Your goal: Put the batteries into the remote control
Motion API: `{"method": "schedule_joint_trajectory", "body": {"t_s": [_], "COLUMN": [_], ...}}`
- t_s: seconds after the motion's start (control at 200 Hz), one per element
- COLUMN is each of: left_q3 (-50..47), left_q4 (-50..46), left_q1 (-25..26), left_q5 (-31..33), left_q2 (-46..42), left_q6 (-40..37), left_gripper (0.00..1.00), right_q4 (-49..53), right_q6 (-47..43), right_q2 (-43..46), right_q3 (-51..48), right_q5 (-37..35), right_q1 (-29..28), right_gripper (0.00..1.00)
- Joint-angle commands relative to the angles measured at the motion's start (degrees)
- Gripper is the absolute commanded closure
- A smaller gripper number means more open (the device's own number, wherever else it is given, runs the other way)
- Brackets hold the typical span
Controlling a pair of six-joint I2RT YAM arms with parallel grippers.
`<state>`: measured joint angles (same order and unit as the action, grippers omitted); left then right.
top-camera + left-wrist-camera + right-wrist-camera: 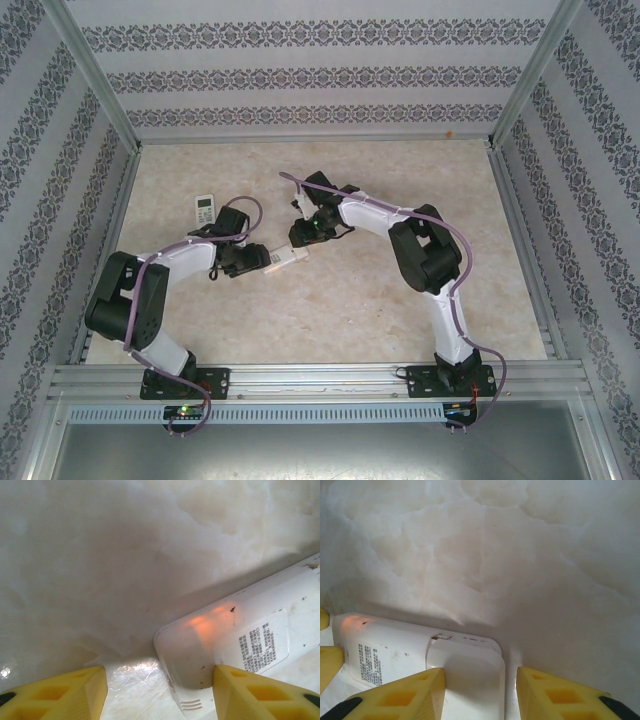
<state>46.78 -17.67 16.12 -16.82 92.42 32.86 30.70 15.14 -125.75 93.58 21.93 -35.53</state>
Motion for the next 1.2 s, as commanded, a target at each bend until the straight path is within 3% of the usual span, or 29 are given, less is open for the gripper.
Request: {"method": "schedule_joint_trajectory", "body": {"t_s": [0.0, 0.165, 0.395, 0.575, 0.709, 0.844, 0.934, 1.019, 1.129, 1.199], "left_q3": [-0.6, -0.1, -0.1, -0.6, -1.6, -2.5, -1.9, -1.3, -1.8, -2.4], "left_q4": [3.0, 1.8, 2.5, 4.1, 8.4, 12.6, 12.4, 11.4, 11.1, 11.0], "left_q1": [1.5, 1.5, 1.5, 1.5, 1.5, 1.5, 1.5, 1.2, 0.5, 0.2], "left_q5": [0.0, 3.2, 3.0, 1.7, -3.4, -7.1, -6.0, -3.6, -1.5, -0.4], "left_q2": [7.0, 8.7, 8.7, 8.4, 9.4, 10.0, 9.4, 7.6, 3.7, 0.9], "left_q6": [-2.9, -3.8, -3.5, -3.2, -1.5, 0.7, 0.9, 1.1, 1.9, 2.3], "left_gripper": [0.47, 0.52, 0.52, 0.52, 0.52, 0.52, 0.51, 0.47, 0.39, 0.34], "right_q4": [1.9, 3.6, 7.4, 1.5, -2.0, -5.3, -7.8, -6.9, -5.1, -7.0], "right_q6": [1.3, 3.2, 7.2, 9.9, 15.1, 22.5, 26.9, 25.6, 12.3, -0.8], "right_q2": [-2.4, -4.2, -5.7, 0.1, 2.4, 6.2, 10.3, 16.0, 21.6, 22.6], "right_q3": [0.3, 0.6, 2.5, -5.9, -7.8, -9.3, -13.0, -16.6, -18.5, -19.4], "right_q5": [-5.2, -8.2, -11.2, -6.6, -0.1, 0.9, -3.3, -11.8, -25.3, -28.6], "right_q1": [-1.0, -2.3, -4.8, -5.4, -6.1, -8.1, -10.6, -11.0, -10.6, -9.8], "right_gripper": [0.58, 0.62, 0.68, 0.67, 0.68, 0.68, 0.64, 0.60, 0.51, 0.37]}}
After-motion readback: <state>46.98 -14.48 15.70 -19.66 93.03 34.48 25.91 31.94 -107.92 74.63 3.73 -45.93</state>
